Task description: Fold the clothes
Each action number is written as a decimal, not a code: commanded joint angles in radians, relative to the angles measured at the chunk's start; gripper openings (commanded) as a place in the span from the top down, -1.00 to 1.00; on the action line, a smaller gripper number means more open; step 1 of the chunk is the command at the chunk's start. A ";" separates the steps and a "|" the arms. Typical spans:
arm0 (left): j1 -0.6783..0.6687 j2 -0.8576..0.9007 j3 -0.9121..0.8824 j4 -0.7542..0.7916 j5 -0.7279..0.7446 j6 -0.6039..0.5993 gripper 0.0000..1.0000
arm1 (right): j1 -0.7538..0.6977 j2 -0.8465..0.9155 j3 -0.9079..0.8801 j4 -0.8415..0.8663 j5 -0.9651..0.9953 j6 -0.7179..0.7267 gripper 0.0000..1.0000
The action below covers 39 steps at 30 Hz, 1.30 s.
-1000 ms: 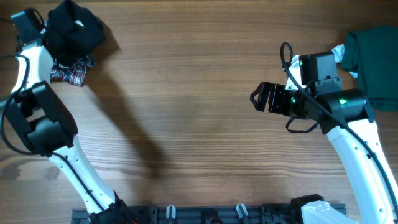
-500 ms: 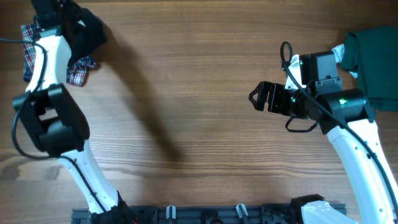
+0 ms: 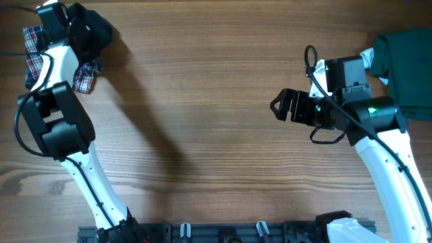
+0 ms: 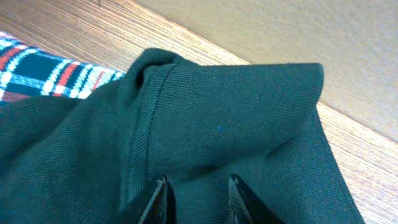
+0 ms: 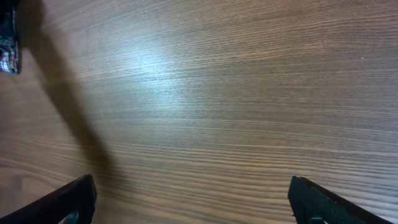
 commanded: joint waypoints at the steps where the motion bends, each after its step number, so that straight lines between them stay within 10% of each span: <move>1: 0.024 -0.135 -0.017 -0.030 -0.026 0.010 0.39 | -0.004 -0.018 0.013 -0.001 -0.020 0.008 -0.99; 24: 0.103 -0.012 -0.046 -0.253 -0.092 -0.051 0.03 | -0.004 -0.018 0.013 0.012 -0.019 -0.015 -0.99; 39: 0.051 -0.324 -0.045 -0.144 0.069 -0.070 -0.12 | -0.006 -0.026 0.047 0.086 -0.020 -0.015 -0.99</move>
